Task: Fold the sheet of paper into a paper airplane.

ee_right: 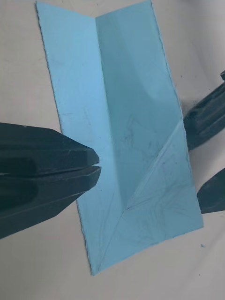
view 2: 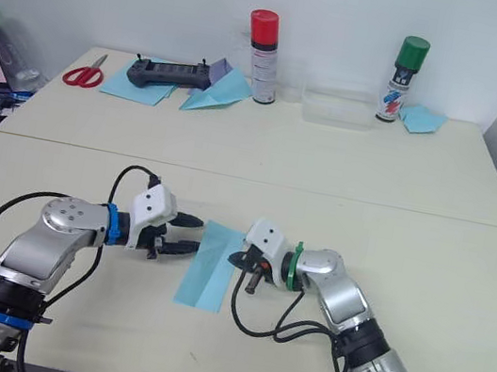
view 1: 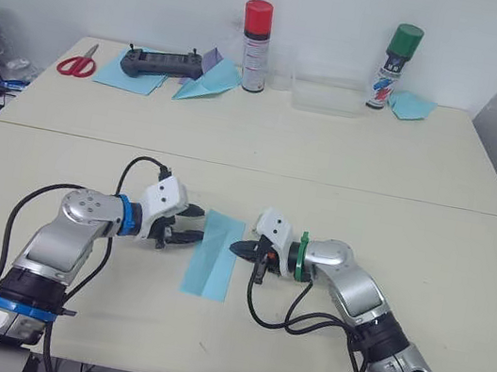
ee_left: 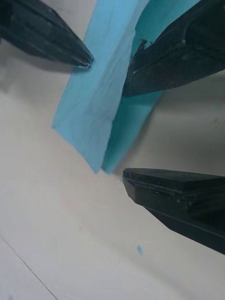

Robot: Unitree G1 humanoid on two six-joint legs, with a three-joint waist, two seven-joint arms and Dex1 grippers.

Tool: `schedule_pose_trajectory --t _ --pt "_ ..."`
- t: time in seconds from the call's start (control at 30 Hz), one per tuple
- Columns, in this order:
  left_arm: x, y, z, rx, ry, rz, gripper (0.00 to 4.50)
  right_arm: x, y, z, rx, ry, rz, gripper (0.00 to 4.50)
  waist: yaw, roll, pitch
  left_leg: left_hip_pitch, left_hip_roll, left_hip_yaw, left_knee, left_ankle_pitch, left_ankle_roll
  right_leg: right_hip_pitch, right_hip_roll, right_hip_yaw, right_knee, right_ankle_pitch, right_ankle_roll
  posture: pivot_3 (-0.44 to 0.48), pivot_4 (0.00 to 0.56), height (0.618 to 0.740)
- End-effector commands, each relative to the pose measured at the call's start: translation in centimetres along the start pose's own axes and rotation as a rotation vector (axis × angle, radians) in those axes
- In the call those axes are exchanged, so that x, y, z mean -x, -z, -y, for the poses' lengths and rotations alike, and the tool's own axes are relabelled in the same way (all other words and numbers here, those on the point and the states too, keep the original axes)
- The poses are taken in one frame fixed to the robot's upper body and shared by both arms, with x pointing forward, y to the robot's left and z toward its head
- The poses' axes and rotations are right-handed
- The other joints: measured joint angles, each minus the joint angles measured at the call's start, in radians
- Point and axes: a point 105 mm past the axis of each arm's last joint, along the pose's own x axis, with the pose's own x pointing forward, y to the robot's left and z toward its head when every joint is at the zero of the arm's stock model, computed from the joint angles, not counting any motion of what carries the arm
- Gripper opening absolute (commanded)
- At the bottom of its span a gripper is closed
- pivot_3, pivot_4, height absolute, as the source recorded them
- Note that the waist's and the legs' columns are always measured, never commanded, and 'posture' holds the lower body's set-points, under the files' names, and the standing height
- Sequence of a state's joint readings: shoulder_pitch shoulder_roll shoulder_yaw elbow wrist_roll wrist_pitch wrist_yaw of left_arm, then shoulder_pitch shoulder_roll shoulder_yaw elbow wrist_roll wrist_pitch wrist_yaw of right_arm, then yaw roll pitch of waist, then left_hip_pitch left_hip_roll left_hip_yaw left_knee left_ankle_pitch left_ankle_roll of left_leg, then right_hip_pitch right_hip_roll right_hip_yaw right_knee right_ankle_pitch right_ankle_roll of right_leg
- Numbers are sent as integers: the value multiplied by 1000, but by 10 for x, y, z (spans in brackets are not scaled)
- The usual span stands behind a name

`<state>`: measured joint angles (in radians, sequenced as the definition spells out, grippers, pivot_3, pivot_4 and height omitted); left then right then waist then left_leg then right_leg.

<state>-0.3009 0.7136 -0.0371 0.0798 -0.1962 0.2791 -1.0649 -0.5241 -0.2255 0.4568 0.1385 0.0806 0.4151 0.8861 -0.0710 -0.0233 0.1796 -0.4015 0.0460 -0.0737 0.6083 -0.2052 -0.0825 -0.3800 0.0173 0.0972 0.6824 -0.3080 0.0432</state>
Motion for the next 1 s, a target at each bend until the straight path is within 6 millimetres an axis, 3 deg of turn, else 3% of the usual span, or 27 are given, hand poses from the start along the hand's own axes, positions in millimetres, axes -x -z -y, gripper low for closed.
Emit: schedule_pose_trajectory --t 0.03,0.2,0.23,0.4,0.53,0.8,1.0 --pt "16 -7 -1 20 -18 31 1814 -3 18 -7 -25 -35 -64 0 -1 0 0 0 0 0 0 0 0 0 0 0 0 0 0 0 150 740" --pt "22 -14 8 49 14 58 176 -4 18 -7 -24 -37 -61 0 -2 0 0 0 0 0 0 0 0 1 0 0 0 0 0 0 150 740" --pt "23 -16 9 57 21 64 20 -4 18 -7 -23 -37 -60 0 -2 -1 0 0 0 0 0 0 0 1 0 0 0 0 0 0 150 740" --pt "18 -16 24 66 78 41 20 -5 16 -5 -28 -34 -55 0 -7 0 0 1 0 0 0 0 0 1 0 0 0 0 0 0 150 740" --pt "15 -13 16 59 27 21 20 -5 16 -4 -30 -28 -52 0 -10 -1 0 1 0 0 0 0 0 1 0 0 0 0 0 0 150 740" --pt "16 -10 19 65 70 -6 20 -4 15 -3 -40 -17 -47 0 -10 0 0 1 0 0 0 0 0 1 0 0 0 0 0 0 150 740" --pt "2 -10 25 64 109 -5 20 -4 13 -2 -44 -14 -41 0 -10 0 0 1 0 0 0 0 0 1 0 0 0 0 0 0 150 740"
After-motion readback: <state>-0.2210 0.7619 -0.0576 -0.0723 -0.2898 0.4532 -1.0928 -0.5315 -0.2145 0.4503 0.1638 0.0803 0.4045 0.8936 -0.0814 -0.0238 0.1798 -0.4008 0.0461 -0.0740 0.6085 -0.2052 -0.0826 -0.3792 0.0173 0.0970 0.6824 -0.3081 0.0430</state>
